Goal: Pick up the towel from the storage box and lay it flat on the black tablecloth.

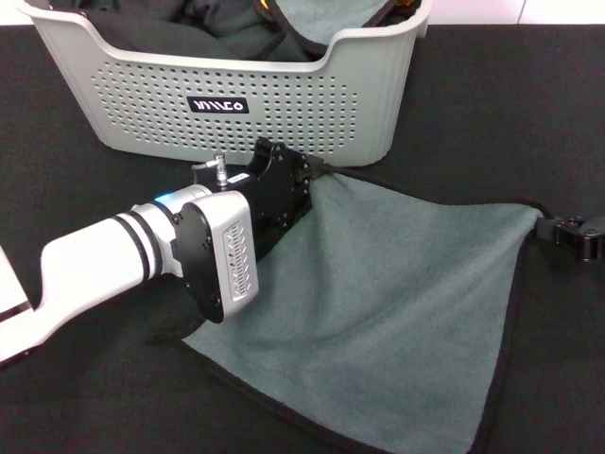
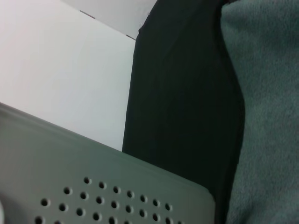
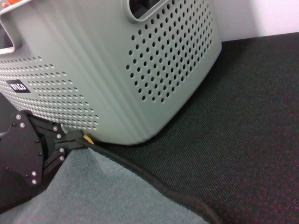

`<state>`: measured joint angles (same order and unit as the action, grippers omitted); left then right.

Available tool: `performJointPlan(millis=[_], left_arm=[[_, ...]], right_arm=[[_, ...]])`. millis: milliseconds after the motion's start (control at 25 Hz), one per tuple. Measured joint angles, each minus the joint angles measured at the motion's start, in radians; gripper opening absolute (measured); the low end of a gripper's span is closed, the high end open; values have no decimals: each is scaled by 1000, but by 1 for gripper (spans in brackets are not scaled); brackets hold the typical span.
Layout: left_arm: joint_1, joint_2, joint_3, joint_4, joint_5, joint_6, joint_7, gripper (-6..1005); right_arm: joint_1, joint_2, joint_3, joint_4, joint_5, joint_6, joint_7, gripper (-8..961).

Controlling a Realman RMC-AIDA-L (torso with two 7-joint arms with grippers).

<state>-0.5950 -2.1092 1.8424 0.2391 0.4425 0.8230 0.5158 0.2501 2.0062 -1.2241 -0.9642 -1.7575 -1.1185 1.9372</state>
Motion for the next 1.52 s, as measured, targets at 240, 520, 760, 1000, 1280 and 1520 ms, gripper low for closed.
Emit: performJointPlan(millis=[240,520,760,1000,1280,1520], left_arm=[[13,0,26,9,-4,-10,1,46],[82,0,25,83,-4,11,1,270],[144,0,20,127,-23,79,22,503],[177,2,18,129,-65,125,30,760],[220,8,14,125,-175,229,33,872],[238,11,21,126,-269,268,-280,889]], right_arm=[[11,-1,4,19,-1,4,-9,104],[2,-1,8,0,5,5,-40,212],[-17,-4,40,-38,8,-48,-41,410],[-25,-5,109,-46,8,-132,-53,598],[-36,-5,182,-46,74,-206,-102,766],[-32,-4,197,30,295,-404,-360,805]])
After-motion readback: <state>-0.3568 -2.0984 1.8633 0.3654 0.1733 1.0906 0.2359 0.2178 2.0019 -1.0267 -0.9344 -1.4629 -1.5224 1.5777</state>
